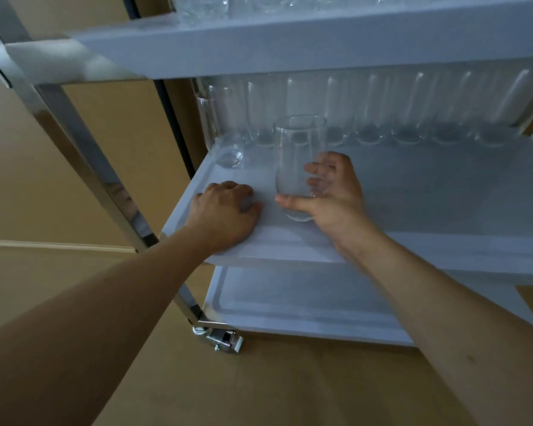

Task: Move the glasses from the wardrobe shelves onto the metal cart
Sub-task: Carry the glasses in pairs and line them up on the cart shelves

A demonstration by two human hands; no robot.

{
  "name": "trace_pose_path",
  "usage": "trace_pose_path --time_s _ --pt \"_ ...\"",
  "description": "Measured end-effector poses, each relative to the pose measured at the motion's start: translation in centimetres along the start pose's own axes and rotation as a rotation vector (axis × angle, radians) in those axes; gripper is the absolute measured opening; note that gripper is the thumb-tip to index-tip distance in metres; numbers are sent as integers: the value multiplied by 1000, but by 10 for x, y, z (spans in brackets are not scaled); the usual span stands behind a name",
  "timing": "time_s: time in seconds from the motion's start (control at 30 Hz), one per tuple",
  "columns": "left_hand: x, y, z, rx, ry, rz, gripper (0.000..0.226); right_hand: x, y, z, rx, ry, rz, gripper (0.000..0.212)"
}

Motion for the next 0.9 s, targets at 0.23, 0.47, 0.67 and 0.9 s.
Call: trace_pose_path --time_s 0.23,0.47,0.67,0.9 --pt "-3 -6 -2 -5 34 5 45 -34 0 53 54 -37 -175 99" --pt "-7 -9 1 -32 61 39 46 -71 -2 103 132 -3 -358 98" --pt "-8 -11 1 -32 98 3 42 -82 -4 121 135 64 -373 89" --pt "-6 -10 1 -37 111 -10 42 -82 -1 119 125 80 -425 73"
Point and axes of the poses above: each hand's wrist, its own z-axis towards the middle knuckle, its own x-axis out of the back of the hand, y = z × x, the point moved 10 cm from there along z, towards the middle knuckle, and after that the axes turned 11 degrees about -z, right-handed, at the moved point
